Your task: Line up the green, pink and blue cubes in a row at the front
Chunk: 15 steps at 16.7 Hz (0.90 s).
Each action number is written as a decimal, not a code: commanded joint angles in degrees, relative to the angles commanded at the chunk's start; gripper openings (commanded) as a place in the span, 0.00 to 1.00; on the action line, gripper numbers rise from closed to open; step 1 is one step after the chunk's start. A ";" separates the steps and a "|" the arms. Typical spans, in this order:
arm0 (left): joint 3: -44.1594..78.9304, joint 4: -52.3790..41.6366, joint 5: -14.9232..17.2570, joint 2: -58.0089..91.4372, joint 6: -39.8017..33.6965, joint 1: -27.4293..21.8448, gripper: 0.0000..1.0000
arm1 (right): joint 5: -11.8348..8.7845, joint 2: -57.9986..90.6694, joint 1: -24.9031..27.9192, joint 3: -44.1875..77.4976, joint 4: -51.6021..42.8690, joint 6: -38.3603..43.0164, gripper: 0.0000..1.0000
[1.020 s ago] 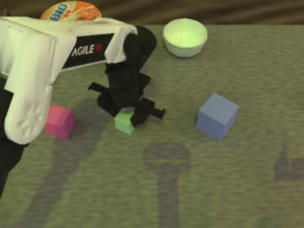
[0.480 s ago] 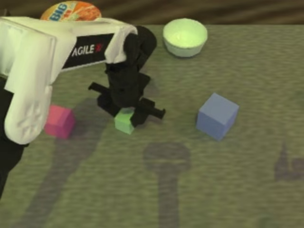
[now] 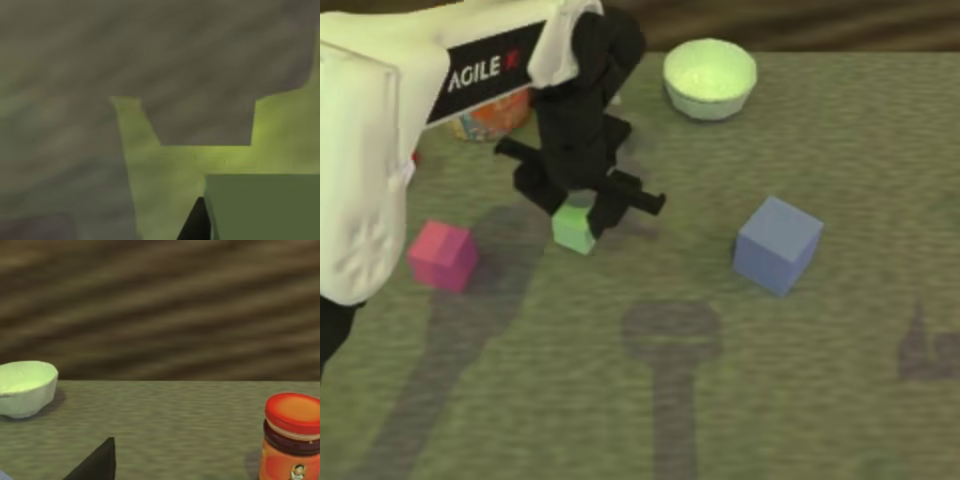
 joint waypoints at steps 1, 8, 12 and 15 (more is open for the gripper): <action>0.99 -1.44 0.00 -0.59 0.01 0.12 0.00 | 0.00 0.00 0.00 0.00 0.00 0.00 1.00; 1.76 -2.42 -0.06 -0.97 -0.65 -0.61 0.00 | 0.00 0.00 0.00 0.00 0.00 0.00 1.00; 2.21 -3.06 -0.34 -1.00 -9.22 -5.53 0.00 | 0.00 0.00 0.00 0.00 0.00 0.00 1.00; 1.95 -3.81 -0.65 -1.38 -20.47 -11.32 0.00 | 0.00 0.00 0.00 0.00 0.00 0.00 1.00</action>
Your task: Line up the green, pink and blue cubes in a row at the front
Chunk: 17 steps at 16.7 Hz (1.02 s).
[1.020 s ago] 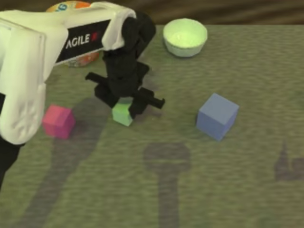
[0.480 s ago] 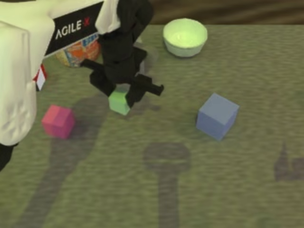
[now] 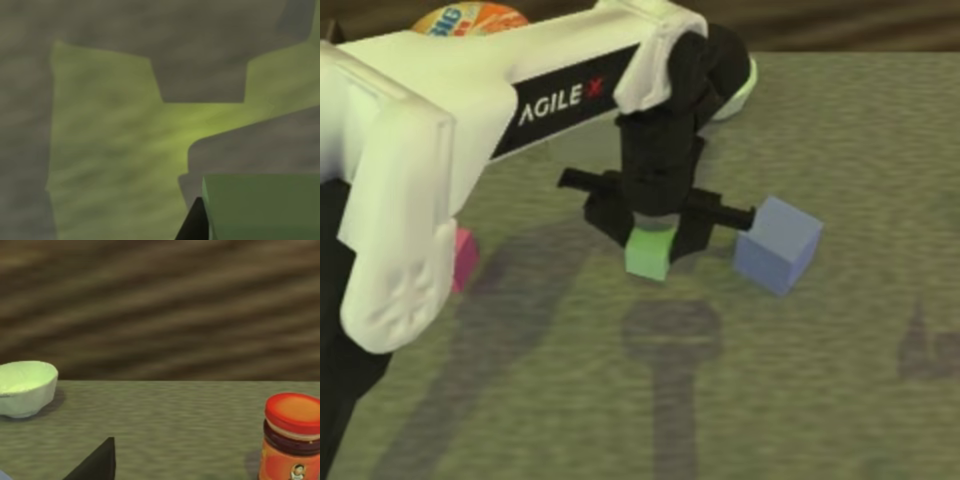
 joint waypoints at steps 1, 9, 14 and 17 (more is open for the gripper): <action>-0.24 -0.28 -0.10 -0.20 -4.40 -2.16 0.00 | 0.00 0.00 0.00 0.00 0.00 0.00 1.00; -2.33 -1.45 -0.89 -3.00 -36.15 -18.14 0.00 | 0.00 0.00 0.00 0.00 0.00 0.00 1.00; -2.74 -1.26 -1.12 -3.99 -40.01 -20.60 0.00 | 0.00 0.00 0.00 0.00 0.00 0.00 1.00; -2.75 -1.06 -1.07 -3.69 -39.84 -20.37 0.00 | 0.00 0.00 0.00 0.00 0.00 0.00 1.00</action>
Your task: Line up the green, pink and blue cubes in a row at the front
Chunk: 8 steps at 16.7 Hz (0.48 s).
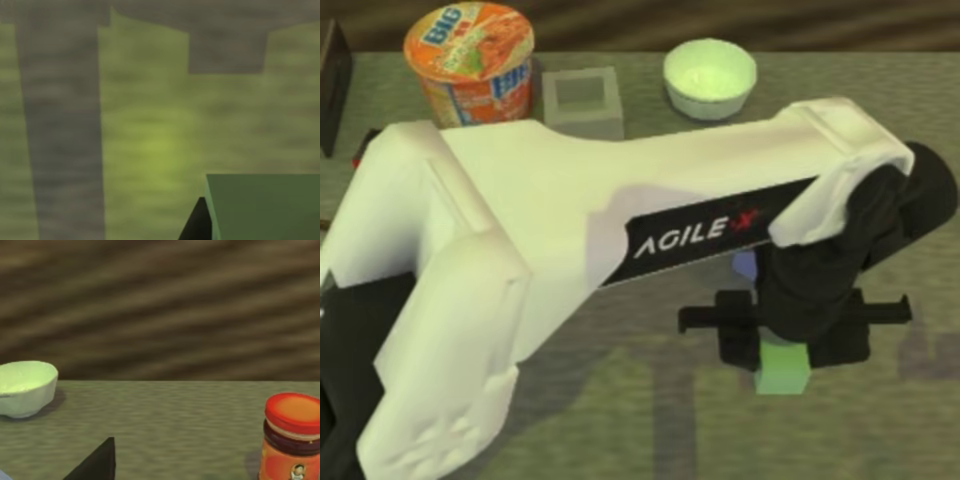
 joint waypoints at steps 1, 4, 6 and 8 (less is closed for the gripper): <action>-0.63 0.79 -0.02 0.16 0.02 -0.01 0.00 | 0.00 0.00 0.00 0.00 0.00 0.00 1.00; -4.40 5.93 -0.02 1.31 -0.10 0.06 0.00 | 0.00 0.00 0.00 0.00 0.00 0.00 1.00; -7.44 10.15 0.02 2.36 -0.09 -0.04 0.00 | 0.00 0.00 0.00 0.00 0.00 0.00 1.00; -9.60 12.94 0.00 3.13 -0.09 -0.17 0.00 | 0.00 0.00 0.00 0.00 0.00 0.00 1.00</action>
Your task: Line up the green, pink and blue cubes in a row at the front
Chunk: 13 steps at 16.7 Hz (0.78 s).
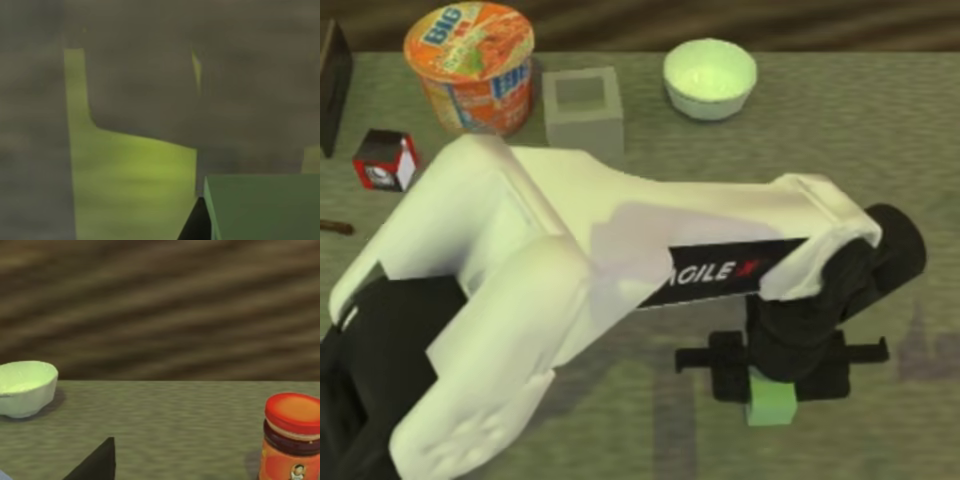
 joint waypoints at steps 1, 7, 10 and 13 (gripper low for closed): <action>-0.44 0.50 -0.01 0.16 0.00 -0.03 0.00 | 0.00 0.00 0.00 0.00 0.00 0.00 1.00; -0.46 0.53 -0.01 0.17 0.00 -0.03 0.23 | 0.00 0.00 0.00 0.00 0.00 0.00 1.00; -0.46 0.53 -0.01 0.17 0.00 -0.03 0.45 | 0.00 0.00 0.00 0.00 0.00 0.00 1.00; -0.46 0.53 -0.01 0.17 0.00 -0.03 0.68 | 0.00 0.00 0.00 0.00 0.00 0.00 1.00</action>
